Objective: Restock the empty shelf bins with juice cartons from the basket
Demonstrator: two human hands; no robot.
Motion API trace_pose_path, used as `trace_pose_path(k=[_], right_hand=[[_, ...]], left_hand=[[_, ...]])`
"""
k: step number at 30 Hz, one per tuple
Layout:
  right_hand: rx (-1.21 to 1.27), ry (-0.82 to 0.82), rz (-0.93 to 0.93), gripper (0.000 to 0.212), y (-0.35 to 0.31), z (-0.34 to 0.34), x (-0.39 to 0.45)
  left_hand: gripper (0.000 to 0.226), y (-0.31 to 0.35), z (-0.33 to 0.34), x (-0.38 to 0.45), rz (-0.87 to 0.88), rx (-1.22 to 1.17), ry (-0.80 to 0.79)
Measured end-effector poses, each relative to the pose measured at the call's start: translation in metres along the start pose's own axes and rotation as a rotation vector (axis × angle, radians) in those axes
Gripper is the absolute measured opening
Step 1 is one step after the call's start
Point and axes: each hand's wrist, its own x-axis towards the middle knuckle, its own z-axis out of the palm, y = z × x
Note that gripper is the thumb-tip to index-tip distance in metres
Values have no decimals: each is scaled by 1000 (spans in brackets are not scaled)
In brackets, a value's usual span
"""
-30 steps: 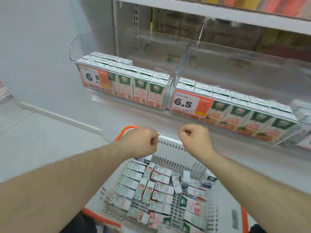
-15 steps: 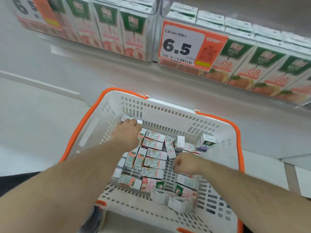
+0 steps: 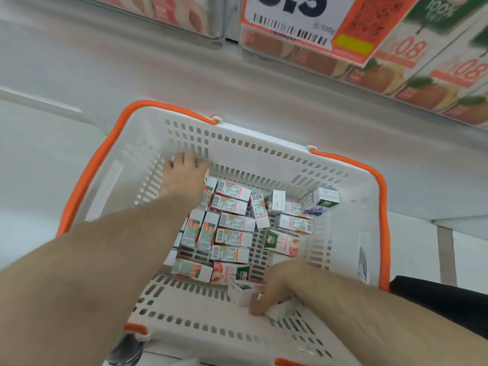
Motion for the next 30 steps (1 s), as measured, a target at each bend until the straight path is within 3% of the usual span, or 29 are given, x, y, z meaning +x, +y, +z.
trace_pose_path(k=[2, 6, 9, 11, 15, 20, 24, 30], right_hand=[[74, 14, 2, 82, -1, 2, -3], [188, 43, -6, 87, 7, -1, -18], [444, 66, -55, 93, 23, -8, -33], [706, 49, -133, 95, 33, -13, -42], [1183, 93, -356, 39, 37, -20, -84], [1529, 140, -699, 44, 32, -22, -140], [1634, 157, -867, 56, 24, -28, -171], [1713, 195, -1065, 68, 15, -27, -217]], left_hand=[[62, 1, -4, -1, -29, 33, -17], [52, -5, -9, -14, 37, 112, -51], [46, -13, -21, -23, 82, 28, -40], [43, -18, -33, -32, 76, -172, -68], [32, -19, -77, -58, -69, -940, -298], [24, -23, -138, -84, -177, -1574, -439], [16, -38, -186, -97, -130, -1716, -428], [24, -50, -262, -124, -175, -2108, -413]])
